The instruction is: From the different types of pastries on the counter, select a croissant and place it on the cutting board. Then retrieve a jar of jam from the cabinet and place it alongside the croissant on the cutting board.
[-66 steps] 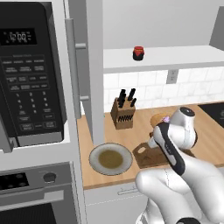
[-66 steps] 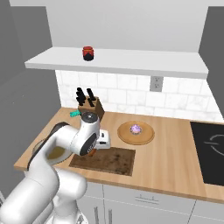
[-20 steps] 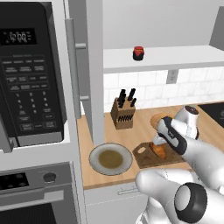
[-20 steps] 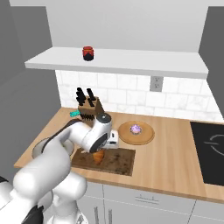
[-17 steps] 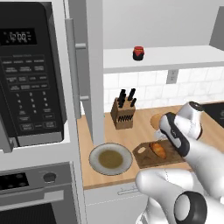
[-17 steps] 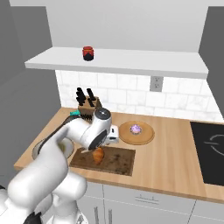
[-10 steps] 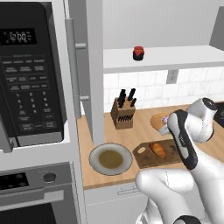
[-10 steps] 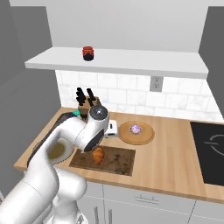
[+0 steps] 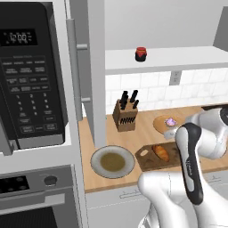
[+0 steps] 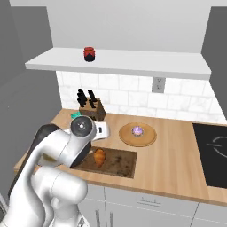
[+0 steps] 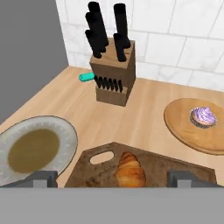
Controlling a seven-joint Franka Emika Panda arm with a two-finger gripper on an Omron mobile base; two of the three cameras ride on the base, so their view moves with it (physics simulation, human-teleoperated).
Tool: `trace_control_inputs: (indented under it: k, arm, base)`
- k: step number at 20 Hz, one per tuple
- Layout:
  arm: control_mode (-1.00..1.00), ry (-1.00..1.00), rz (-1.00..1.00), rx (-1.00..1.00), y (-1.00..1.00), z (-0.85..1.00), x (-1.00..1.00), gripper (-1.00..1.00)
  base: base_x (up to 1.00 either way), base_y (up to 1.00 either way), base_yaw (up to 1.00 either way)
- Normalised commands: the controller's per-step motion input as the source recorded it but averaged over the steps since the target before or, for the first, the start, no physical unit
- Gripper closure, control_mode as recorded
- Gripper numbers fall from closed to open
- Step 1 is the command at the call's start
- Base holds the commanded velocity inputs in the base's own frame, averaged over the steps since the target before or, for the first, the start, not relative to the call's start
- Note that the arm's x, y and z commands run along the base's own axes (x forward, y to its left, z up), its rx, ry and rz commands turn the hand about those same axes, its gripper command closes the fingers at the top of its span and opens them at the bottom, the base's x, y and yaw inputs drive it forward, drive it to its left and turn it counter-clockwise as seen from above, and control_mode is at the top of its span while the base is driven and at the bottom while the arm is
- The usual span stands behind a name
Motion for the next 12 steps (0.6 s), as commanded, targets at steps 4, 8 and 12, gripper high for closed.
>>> trace_control_inputs:
  k: [4,8,12]
  arm:
    - [-1.0,-0.23,0.0,0.0,0.09,0.54,-0.42,-1.0]
    - [-1.0,-0.2,-0.01,0.0,0.04,0.6,-0.44,-1.0]
    - [-1.0,-0.16,-0.03,0.0,0.16,0.6,-0.47,-1.0]
  base:
    - [0.0,0.0,0.0]
    - [0.0,0.0,0.0]
    - [0.0,0.0,0.0]
